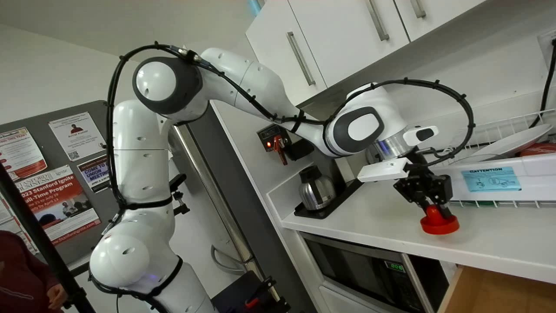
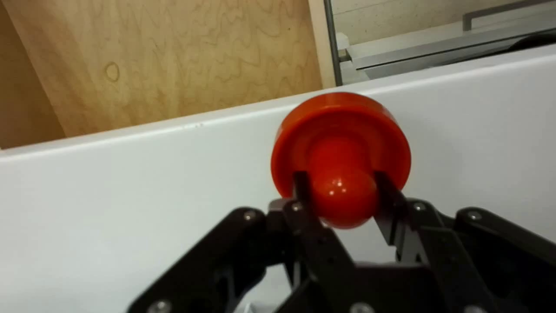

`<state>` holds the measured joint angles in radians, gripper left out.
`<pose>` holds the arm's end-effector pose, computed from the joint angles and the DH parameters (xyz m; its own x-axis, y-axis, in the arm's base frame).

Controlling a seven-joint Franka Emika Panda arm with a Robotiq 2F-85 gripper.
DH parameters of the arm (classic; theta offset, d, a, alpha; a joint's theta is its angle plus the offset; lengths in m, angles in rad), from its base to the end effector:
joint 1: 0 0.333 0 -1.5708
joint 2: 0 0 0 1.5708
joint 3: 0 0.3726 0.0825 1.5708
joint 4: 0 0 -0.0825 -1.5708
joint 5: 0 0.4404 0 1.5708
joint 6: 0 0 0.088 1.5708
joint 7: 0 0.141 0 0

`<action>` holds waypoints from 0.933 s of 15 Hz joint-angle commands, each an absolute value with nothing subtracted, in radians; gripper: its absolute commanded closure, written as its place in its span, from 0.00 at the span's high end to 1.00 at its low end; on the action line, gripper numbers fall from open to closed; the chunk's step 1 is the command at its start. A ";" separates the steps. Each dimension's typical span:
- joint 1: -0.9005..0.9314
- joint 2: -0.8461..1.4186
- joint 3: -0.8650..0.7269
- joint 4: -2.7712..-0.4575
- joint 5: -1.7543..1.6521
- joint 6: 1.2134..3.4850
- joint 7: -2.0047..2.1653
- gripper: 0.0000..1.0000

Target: Move the orange object to the left

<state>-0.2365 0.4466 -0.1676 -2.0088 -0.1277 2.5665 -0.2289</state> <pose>0.6280 -0.2659 0.2187 0.9967 -0.0456 0.0667 -0.0565 -0.9835 0.1721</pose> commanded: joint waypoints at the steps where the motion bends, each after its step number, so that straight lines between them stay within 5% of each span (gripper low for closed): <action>1: -0.213 0.302 -0.124 -2.152 -0.172 2.554 -0.330 0.14; 14: -0.110 0.272 0.089 -2.203 -0.093 2.692 -0.606 0.14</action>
